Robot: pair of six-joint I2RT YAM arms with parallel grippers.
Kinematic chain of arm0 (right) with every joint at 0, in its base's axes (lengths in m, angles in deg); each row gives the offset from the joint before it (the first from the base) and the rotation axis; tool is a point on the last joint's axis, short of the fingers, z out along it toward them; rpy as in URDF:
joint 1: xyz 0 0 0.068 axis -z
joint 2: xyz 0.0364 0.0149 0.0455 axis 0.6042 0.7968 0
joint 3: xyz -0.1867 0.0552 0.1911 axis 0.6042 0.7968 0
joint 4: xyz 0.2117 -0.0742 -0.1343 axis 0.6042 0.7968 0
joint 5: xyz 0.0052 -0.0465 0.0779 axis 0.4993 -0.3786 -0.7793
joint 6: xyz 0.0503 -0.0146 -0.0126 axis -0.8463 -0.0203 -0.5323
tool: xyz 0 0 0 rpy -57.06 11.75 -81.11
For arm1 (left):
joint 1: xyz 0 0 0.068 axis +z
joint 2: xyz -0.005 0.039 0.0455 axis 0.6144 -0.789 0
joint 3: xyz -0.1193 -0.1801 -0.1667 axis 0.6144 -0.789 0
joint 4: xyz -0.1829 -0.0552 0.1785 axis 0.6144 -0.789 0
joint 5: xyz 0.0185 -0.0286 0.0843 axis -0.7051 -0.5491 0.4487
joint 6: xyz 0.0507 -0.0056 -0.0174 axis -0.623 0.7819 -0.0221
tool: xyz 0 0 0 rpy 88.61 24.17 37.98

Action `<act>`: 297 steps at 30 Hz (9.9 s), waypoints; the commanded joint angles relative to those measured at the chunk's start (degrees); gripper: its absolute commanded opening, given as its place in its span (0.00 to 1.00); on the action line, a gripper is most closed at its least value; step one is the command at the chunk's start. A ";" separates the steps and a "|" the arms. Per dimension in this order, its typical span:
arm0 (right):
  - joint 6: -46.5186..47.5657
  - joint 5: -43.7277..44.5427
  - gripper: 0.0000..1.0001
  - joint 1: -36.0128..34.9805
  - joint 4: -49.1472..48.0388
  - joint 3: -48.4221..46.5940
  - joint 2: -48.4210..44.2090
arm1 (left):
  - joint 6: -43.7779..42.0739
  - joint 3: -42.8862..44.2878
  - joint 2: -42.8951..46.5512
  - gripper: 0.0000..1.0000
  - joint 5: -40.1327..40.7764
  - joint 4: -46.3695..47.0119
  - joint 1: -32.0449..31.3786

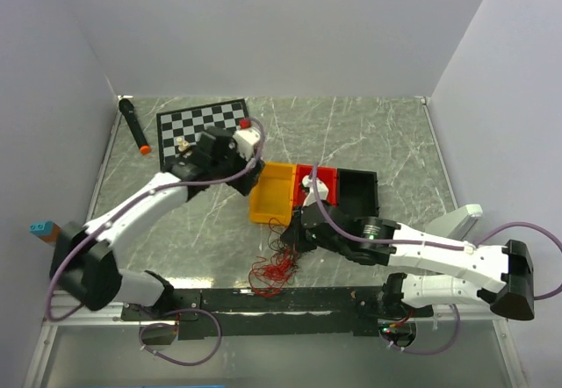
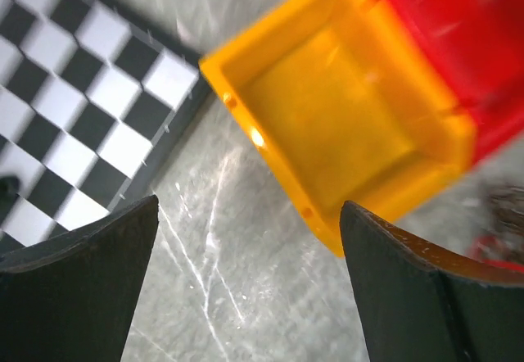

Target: Untangle the cables

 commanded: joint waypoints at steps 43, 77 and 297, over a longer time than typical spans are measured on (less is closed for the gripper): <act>21.37 -20.94 0.00 -0.57 -12.29 -40.93 -1.24 | -11.86 -11.52 6.60 0.77 -49.38 0.11 1.14; 39.66 2.52 0.00 -0.57 0.72 -56.58 -7.22 | -19.96 -18.74 16.79 0.69 -25.55 -8.85 4.03; 23.05 18.09 0.00 41.25 12.67 -23.98 7.37 | -10.64 -2.37 16.97 0.99 -22.31 -15.98 -2.12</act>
